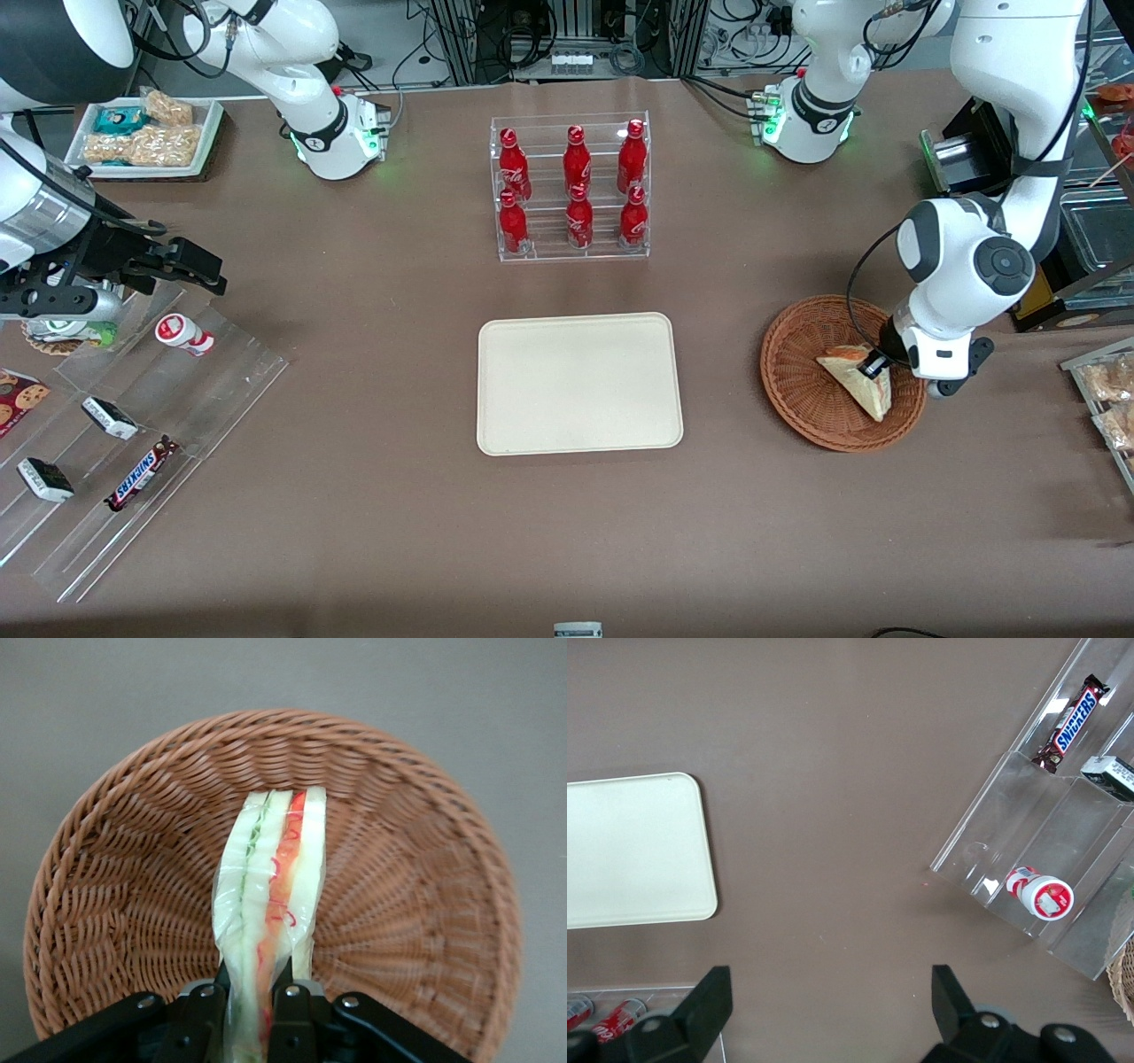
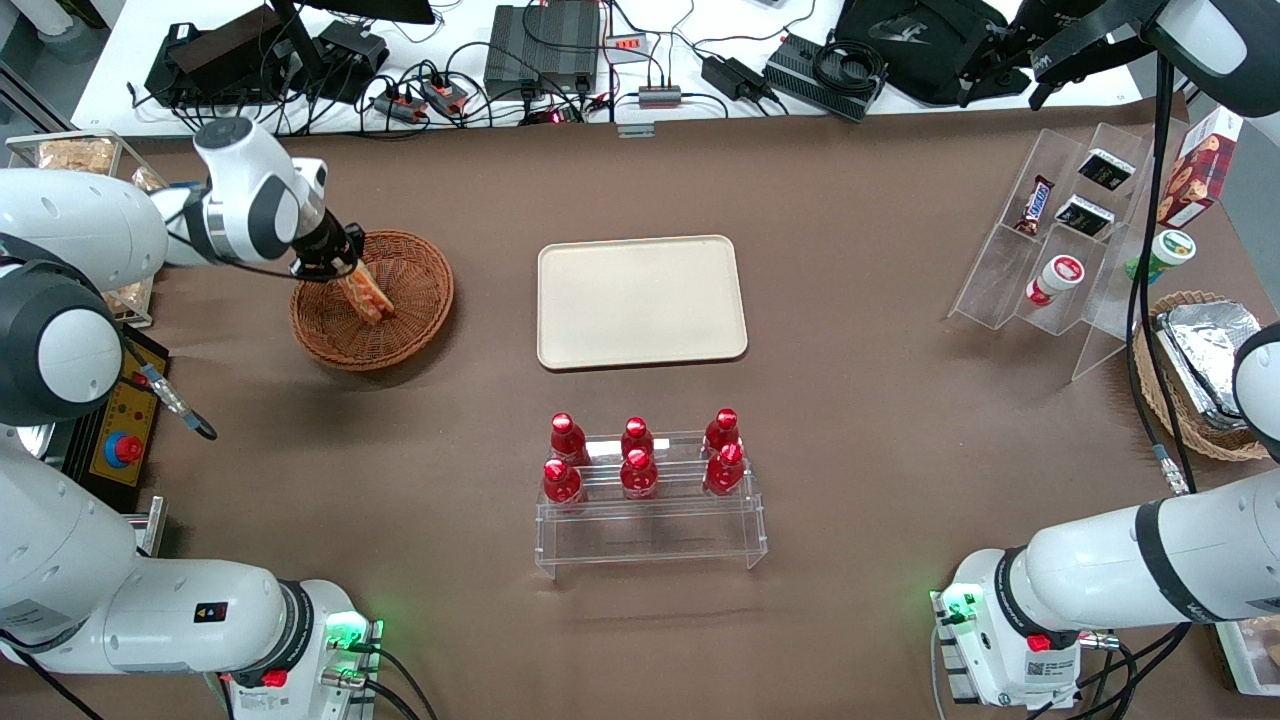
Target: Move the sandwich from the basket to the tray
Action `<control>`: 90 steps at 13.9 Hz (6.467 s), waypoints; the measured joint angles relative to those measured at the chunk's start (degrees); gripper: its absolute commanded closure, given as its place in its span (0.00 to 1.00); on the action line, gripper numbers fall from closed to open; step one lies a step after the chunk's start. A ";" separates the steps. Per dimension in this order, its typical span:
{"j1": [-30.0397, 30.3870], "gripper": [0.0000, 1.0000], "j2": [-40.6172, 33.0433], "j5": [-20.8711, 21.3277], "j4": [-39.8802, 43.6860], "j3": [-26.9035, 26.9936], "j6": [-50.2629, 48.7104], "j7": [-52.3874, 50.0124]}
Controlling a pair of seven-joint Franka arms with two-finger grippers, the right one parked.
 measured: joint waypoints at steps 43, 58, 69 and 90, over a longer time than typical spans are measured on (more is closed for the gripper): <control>-14.58 0.00 8.43 14.70 38.35 -14.17 -29.47 -15.99; 10.93 0.00 -18.39 2.32 16.72 -13.37 -38.33 18.13; 12.09 0.00 -22.77 0.34 15.10 -5.28 -42.65 33.41; 4.87 0.00 -16.43 0.32 25.60 0.74 -44.97 37.36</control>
